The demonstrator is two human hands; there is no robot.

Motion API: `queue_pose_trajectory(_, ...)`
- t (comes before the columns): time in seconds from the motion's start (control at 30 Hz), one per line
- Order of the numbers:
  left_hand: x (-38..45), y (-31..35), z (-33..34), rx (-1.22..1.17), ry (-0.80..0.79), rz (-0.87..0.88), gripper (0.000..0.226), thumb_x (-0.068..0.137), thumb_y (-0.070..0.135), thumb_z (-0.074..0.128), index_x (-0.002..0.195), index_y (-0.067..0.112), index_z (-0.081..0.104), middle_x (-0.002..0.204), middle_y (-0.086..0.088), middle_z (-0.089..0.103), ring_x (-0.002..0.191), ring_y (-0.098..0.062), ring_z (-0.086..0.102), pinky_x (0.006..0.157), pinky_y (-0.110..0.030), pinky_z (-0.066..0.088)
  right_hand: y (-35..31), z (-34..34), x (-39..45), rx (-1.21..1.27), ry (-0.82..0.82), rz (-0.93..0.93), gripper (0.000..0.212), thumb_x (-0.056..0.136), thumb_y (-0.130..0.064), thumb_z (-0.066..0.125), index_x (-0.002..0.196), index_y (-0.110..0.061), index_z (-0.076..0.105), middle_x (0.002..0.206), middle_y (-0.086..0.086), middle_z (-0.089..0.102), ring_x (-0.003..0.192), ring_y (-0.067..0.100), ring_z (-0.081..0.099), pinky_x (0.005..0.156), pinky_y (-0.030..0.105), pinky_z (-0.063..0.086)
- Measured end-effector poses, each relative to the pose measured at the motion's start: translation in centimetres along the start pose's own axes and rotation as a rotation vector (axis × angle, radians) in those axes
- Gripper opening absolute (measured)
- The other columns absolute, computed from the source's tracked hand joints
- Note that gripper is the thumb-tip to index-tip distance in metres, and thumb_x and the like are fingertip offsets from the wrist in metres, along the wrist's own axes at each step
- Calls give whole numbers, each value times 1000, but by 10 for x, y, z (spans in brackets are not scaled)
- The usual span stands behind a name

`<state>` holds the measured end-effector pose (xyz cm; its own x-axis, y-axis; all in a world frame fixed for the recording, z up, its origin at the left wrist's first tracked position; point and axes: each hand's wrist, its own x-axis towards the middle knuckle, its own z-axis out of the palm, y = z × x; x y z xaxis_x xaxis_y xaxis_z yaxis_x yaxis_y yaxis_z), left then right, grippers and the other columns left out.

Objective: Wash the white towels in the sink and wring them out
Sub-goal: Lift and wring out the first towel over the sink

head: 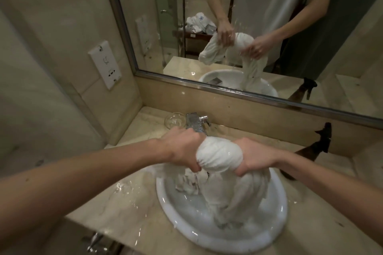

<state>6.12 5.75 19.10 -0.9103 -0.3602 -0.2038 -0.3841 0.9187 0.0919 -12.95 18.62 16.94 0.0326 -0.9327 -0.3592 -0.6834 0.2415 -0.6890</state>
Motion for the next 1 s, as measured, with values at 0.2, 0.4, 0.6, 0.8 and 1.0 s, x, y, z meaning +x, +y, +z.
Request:
queue_pose_trajectory(0.2,17,-18,-1,200,113,69,71,71,50,76,126,19,45,99,0,66,91,-23,65,80,-37,42,-15,27,-3,460,204,176,29,44,-8,71,72,-8,65,62,0,62,55,15,57,50,23,42)
queue_pose_trajectory(0.4,36,-21,3,241,214,140,70,74,55,72,127,19,43,102,2,66,88,-23,64,74,-37,30,-24,59,-3,868,390,199,37,43,-1,62,80,4,65,66,7,58,63,22,54,55,27,40)
queue_pose_trajectory(0.6,37,-24,16,186,390,128,61,73,60,67,117,23,48,104,5,67,91,-22,63,71,-36,25,-35,65,2,1007,484,166,40,45,2,61,84,9,65,67,8,59,62,21,56,53,25,42)
queue_pose_trajectory(0.8,29,-27,33,56,626,26,49,65,42,78,104,20,59,84,3,66,77,-24,62,72,-34,22,-42,68,10,1021,530,111,51,46,3,59,97,10,62,77,14,60,69,28,56,63,37,42)
queue_pose_trajectory(1.0,27,-26,54,-5,858,-65,50,56,30,79,102,20,63,77,4,63,69,-24,59,70,-34,29,-49,75,16,1045,558,102,53,47,4,59,100,8,62,78,14,59,71,29,57,64,39,43)
